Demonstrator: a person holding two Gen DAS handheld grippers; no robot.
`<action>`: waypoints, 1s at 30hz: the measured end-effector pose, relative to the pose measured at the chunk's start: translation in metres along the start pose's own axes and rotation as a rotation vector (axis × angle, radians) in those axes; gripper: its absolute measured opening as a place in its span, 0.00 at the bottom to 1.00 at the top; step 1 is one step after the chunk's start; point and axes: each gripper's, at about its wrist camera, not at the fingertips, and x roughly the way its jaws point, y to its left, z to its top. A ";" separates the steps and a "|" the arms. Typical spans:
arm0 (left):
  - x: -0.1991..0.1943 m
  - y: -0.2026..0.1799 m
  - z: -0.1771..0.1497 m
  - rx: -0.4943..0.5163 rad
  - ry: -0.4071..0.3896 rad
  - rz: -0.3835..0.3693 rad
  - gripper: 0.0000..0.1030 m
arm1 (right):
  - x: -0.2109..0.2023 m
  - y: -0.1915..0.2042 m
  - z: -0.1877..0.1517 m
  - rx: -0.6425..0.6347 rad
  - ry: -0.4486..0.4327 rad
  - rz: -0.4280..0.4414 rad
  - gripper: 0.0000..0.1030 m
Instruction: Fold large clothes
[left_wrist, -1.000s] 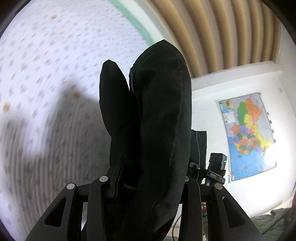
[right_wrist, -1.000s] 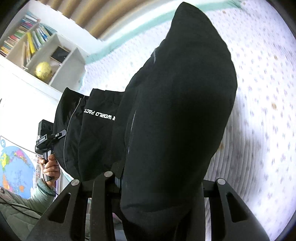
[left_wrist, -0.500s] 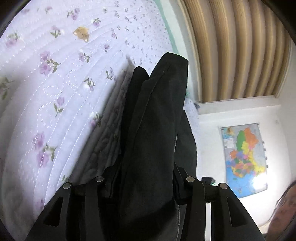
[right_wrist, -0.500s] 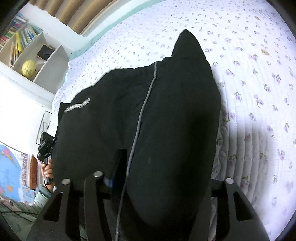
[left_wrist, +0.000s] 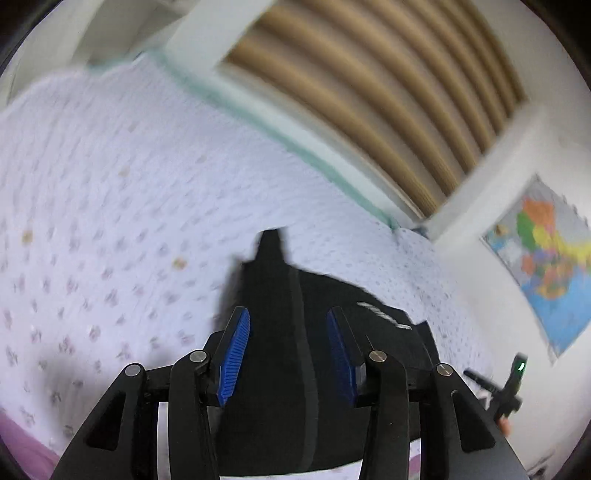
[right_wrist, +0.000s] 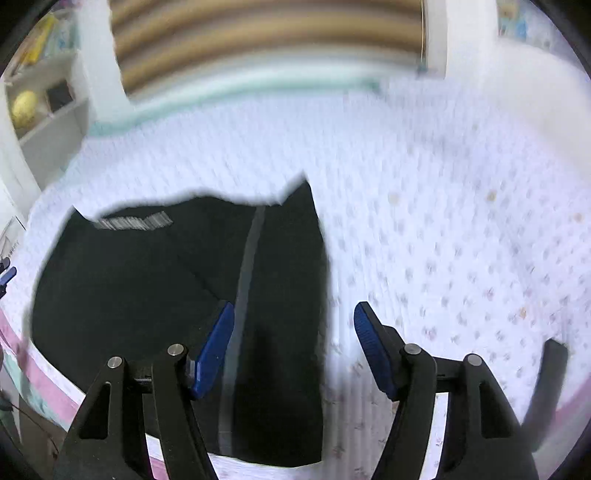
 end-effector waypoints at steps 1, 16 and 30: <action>0.007 -0.014 0.002 0.007 0.016 -0.038 0.47 | -0.005 0.011 0.003 0.006 -0.010 0.032 0.71; 0.168 -0.084 -0.064 0.353 0.307 0.424 0.50 | 0.107 0.120 -0.022 -0.171 0.246 -0.034 0.73; 0.016 -0.204 -0.048 0.506 0.029 0.353 0.53 | -0.049 0.159 0.016 -0.040 -0.070 0.061 0.84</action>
